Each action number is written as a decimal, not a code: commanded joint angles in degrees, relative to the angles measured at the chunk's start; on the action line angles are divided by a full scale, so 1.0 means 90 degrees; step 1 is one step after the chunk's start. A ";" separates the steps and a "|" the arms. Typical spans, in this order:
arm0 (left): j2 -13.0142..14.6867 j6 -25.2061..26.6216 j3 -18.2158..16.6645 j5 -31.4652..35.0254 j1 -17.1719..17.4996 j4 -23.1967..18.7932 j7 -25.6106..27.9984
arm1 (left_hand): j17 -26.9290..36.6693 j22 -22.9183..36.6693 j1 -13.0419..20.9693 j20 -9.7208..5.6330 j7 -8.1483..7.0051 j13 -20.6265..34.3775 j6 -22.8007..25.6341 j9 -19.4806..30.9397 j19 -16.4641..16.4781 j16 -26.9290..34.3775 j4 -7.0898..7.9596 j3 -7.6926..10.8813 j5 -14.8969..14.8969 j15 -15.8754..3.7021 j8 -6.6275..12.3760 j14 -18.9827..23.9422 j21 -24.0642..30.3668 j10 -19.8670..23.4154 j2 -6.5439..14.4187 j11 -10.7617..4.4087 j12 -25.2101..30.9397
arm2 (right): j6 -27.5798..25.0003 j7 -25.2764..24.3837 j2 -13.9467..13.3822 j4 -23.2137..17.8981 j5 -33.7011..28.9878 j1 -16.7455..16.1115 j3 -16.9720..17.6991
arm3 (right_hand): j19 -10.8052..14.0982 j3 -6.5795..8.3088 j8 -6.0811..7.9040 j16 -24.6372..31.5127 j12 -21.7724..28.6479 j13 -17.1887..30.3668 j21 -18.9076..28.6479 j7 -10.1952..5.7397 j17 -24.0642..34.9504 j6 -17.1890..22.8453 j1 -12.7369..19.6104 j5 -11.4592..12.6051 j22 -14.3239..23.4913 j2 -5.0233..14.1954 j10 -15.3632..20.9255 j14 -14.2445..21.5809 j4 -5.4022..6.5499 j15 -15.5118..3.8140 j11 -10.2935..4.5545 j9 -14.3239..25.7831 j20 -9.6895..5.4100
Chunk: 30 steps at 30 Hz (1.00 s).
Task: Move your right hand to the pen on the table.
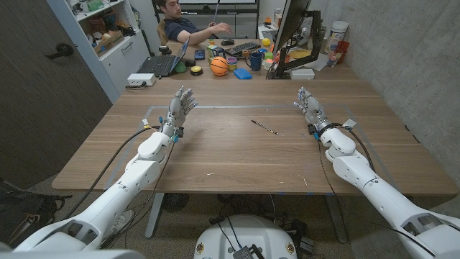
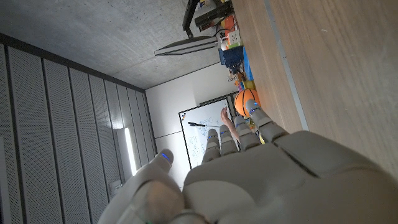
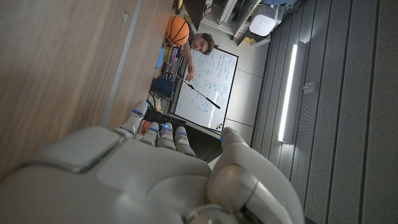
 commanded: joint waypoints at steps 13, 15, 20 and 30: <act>-0.0708 0.0067 -0.0989 0.0784 0.0481 -0.0237 -0.0477 | 0.0009 0.0011 -0.0008 0.0032 -0.0042 0.0015 0.0061 0.0034 0.0061 0.0039 0.0004 0.0020 0.0042 0.0004 0.0034 0.0069 0.0000 0.0058 0.0254 0.0017 0.0037 | -0.0091 0.0470 0.0428 -0.0196 -0.0862 -0.0107 0.0707 | -0.0700 -0.0007 -0.0002 -0.0077 -0.0033 0.0024 -0.0091 -0.0241 0.0021 -0.0134 0.0042 0.0019 0.0013 0.0015 -0.0222 -0.0482 0.0055 0.0297 0.0076 0.0032 0.0246; -0.0763 0.0079 -0.1050 0.0820 0.0502 -0.0239 -0.0513 | 0.0009 0.0011 -0.0008 0.0033 -0.0049 0.0015 0.0072 0.0034 0.0065 0.0038 0.0004 0.0016 0.0043 0.0001 0.0038 0.0069 -0.0003 0.0058 0.0254 0.0014 0.0036 | -0.0119 0.0465 0.0398 -0.0279 -0.0974 -0.0114 0.0712 | -0.0770 -0.0049 -0.0010 -0.0112 -0.0045 0.0027 -0.0150 -0.0261 0.0023 -0.0191 0.0010 0.0005 0.0010 -0.0030 -0.0292 -0.0540 0.0073 0.0465 0.0072 0.0034 0.0323; -0.0868 0.0127 -0.1174 0.0903 0.0542 -0.0248 -0.0624 | 0.0008 0.0011 -0.0009 0.0037 -0.0054 0.0015 0.0087 0.0034 0.0064 0.0038 0.0004 0.0007 0.0044 0.0003 0.0041 0.0071 -0.0015 0.0053 0.0255 0.0018 0.0033 | -0.0184 0.0342 0.0252 -0.0548 -0.1419 -0.0120 0.0688 | -0.0872 -0.0142 -0.0019 -0.0163 -0.0068 0.0030 -0.0238 -0.0303 0.0026 -0.0294 -0.0066 -0.0021 0.0008 -0.0143 -0.0432 -0.0617 0.0105 0.0617 0.0069 0.0038 0.0456; -0.1008 0.0215 -0.1369 0.1066 0.0636 -0.0358 -0.0767 | 0.0008 0.0012 -0.0008 0.0031 -0.0049 0.0015 0.0100 0.0034 0.0073 0.0036 0.0004 -0.0009 0.0047 -0.0001 0.0041 0.0071 -0.0032 0.0050 0.0255 0.0021 0.0031 | -0.0139 -0.0033 0.0030 -0.1005 -0.2403 -0.0099 0.0623 | -0.0896 -0.0213 -0.0024 -0.0186 -0.0078 0.0031 -0.0287 -0.0340 0.0025 -0.0371 -0.0116 -0.0038 0.0006 -0.0233 -0.0526 -0.0628 0.0117 0.0677 0.0064 0.0039 0.0516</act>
